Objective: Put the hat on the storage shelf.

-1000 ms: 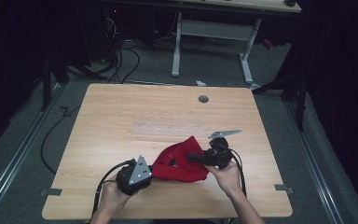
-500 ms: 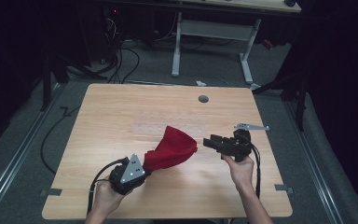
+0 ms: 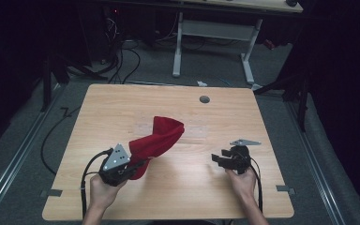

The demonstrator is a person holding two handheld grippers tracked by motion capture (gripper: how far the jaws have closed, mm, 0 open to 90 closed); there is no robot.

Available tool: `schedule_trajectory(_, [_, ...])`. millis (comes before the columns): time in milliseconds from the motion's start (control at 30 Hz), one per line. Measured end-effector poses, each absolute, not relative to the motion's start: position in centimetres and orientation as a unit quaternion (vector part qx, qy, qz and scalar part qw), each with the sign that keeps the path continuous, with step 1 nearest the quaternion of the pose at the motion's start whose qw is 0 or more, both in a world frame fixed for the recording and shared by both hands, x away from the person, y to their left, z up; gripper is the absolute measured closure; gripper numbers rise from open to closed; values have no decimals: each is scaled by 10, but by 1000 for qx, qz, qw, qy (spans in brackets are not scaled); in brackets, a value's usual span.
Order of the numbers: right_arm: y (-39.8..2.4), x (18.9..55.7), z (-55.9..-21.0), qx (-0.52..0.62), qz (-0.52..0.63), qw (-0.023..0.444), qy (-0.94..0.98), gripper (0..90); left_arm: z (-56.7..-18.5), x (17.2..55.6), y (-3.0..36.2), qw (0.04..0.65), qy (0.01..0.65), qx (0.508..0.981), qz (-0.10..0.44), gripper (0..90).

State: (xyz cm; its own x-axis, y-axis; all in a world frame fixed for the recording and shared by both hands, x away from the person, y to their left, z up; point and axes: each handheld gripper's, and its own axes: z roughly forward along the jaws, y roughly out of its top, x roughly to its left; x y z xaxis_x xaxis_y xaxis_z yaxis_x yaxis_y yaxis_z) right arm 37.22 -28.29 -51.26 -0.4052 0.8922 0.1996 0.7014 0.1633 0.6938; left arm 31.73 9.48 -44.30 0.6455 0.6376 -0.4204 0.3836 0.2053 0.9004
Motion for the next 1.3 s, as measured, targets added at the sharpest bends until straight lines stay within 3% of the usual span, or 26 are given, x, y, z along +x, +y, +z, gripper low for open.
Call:
schedule_trajectory(333, [-276,371,-527,523,329,196,761,379,-436,331,108,681,441,580,77,836])
schedule_trajectory(400, [-272,369,-531,510,323,228,764,376,-434,335,112,687,447,569,70,836])
schedule_trajectory(1300, [-271,368,-531,506,324,226,767,372,-401,365,133,716,456,526,59,835])
